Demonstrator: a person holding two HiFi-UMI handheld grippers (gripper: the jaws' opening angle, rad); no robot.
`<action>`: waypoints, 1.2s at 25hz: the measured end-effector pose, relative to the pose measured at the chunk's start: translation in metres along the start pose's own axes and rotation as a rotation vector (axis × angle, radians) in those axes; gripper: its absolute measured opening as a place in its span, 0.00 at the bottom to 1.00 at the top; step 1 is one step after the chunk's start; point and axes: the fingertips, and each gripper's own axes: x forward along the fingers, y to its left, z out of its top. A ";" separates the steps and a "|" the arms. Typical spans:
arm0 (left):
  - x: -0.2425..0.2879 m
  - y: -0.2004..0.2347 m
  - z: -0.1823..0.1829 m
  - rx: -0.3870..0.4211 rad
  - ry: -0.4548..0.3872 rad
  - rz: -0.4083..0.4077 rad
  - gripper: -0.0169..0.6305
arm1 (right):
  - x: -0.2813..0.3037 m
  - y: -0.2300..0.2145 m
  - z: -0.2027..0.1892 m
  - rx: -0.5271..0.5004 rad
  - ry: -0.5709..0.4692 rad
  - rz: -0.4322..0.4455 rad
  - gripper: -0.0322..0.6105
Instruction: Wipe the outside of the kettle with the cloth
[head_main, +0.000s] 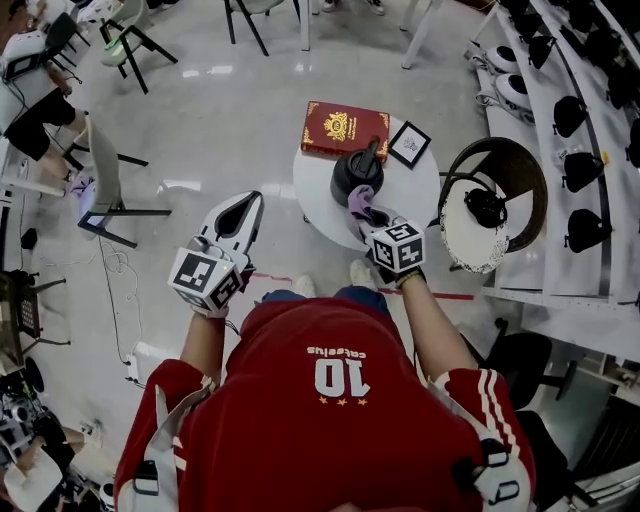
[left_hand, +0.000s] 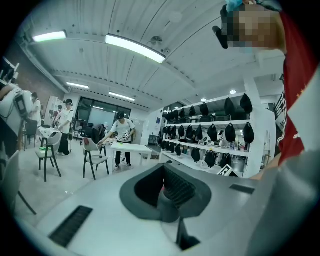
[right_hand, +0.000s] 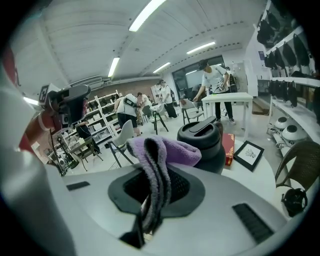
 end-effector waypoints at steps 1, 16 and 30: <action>-0.004 0.002 -0.001 0.000 0.004 0.000 0.04 | 0.002 0.003 0.001 0.002 -0.002 0.001 0.13; -0.045 0.039 -0.011 -0.025 0.017 0.055 0.04 | 0.034 0.023 0.022 0.021 -0.032 -0.014 0.13; -0.037 0.068 -0.005 -0.032 -0.009 0.088 0.04 | 0.057 0.014 0.057 0.002 -0.041 -0.010 0.13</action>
